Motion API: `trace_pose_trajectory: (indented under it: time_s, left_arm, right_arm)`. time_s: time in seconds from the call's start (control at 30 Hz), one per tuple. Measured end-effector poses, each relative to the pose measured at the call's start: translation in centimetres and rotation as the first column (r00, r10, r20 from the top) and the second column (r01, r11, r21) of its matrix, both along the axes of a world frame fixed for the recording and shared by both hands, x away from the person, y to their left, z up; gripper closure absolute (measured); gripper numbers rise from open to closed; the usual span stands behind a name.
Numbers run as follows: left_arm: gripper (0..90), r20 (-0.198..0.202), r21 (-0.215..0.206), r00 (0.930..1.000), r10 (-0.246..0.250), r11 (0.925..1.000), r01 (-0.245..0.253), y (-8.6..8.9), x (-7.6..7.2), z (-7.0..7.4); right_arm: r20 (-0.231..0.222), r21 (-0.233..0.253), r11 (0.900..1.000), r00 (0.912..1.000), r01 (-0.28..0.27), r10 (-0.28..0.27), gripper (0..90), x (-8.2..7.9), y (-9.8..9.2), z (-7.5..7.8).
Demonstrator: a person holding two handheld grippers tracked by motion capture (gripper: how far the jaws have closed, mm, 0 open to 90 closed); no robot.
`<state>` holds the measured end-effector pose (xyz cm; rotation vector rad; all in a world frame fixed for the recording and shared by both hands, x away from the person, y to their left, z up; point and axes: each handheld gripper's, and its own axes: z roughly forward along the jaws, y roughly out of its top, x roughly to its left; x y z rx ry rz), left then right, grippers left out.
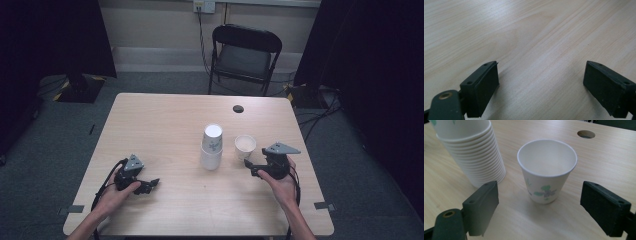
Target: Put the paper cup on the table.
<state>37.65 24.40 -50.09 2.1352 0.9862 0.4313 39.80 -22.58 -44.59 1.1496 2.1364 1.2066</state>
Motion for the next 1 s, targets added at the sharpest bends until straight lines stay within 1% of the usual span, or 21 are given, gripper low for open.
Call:
trace_pose_trajectory:
  time_s: [0.07,0.13,0.3,0.37,0.4,0.43,0.5,0.53,0.6,0.67,0.7,0.73,0.77,1.0]
  left_arm:
    - [12.4,0.000,0.000,1.0000,0.000,1.0000,0.000,0.0,0.0,0.0]
    - [12.4,0.000,0.000,1.0000,0.000,1.0000,0.000,0.0,0.0,0.0]
    - [12.4,-0.002,-0.001,1.0000,0.009,1.0000,-0.009,0.0,-0.1,0.0]
    - [12.4,-0.002,-0.002,0.9999,0.014,0.9999,-0.014,-0.1,-0.1,0.0]
    - [12.4,0.000,0.000,0.9999,0.014,0.9999,-0.014,0.0,-0.1,0.0]
    - [12.4,-0.001,-0.001,0.9998,0.018,0.9998,-0.018,-0.1,-0.2,0.0]
    - [12.4,-0.001,-0.001,0.9997,0.025,0.9997,-0.025,-0.1,-0.2,0.0]
    - [12.4,-0.002,0.000,0.9996,0.027,0.9996,-0.027,-0.1,-0.2,0.0]
    - [12.4,-0.002,-0.001,0.9994,0.035,0.9994,-0.035,-0.1,-0.3,0.0]
    - [12.4,-0.002,0.001,0.9993,0.038,0.9993,-0.038,-0.2,-0.4,0.0]
    - [12.4,-0.002,0.001,0.9992,0.039,0.9992,-0.039,-0.2,-0.4,0.0]
    - [12.2,-0.003,-0.001,0.9992,0.039,0.9992,-0.039,-0.2,-0.4,0.0]
    - [12.1,-0.004,0.000,0.9992,0.039,0.9992,-0.039,-0.2,-0.4,0.0]
    - [12.1,-0.004,0.000,0.9992,0.039,0.9992,-0.039,-0.2,-0.4,0.0]
  right_arm:
    - [-0.007,0.005,1.000,1.0000,-0.001,0.001,14.8,-0.6,-0.2,-0.1]
    - [-0.016,-0.001,1.000,0.9999,-0.004,0.004,14.8,-1.3,-0.4,-0.4]
    - [-0.077,-0.027,0.999,0.9969,-0.017,0.015,14.9,-2.7,-0.4,-1.8]
    - [-0.098,-0.036,0.999,0.9949,-0.030,0.026,15.0,-3.3,-0.1,-2.6]
    - [-0.119,-0.061,0.997,0.9924,-0.040,0.032,15.0,-3.6,0.3,-3.1]
    - [-0.120,-0.073,0.996,0.9919,-0.049,0.040,15.0,-3.9,0.5,-3.5]
    - [-0.127,-0.074,0.996,0.9913,-0.046,0.036,14.6,-4.4,0.8,-4.0]
    - [-0.134,-0.090,0.994,0.9900,-0.055,0.043,14.9,-4.5,1.2,-4.3]
    - [-0.118,-0.120,0.991,0.9923,-0.052,0.037,14.7,-4.7,1.6,-4.5]
    - [-0.113,-0.125,0.991,0.9933,-0.041,0.027,14.3,-4.8,1.7,-4.7]
    - [-0.118,-0.133,0.990,0.9927,-0.039,0.024,14.3,-4.8,1.8,-4.9]
    - [-0.133,-0.151,0.987,0.9907,-0.046,0.026,13.6,-4.9,1.9,-5.3]
    - [-0.131,-0.141,0.989,0.9910,-0.045,0.026,13.5,-4.9,1.9,-5.4]
    - [-0.131,-0.140,0.990,0.9912,-0.034,0.015,13.4,-5.0,1.9,-5.4]
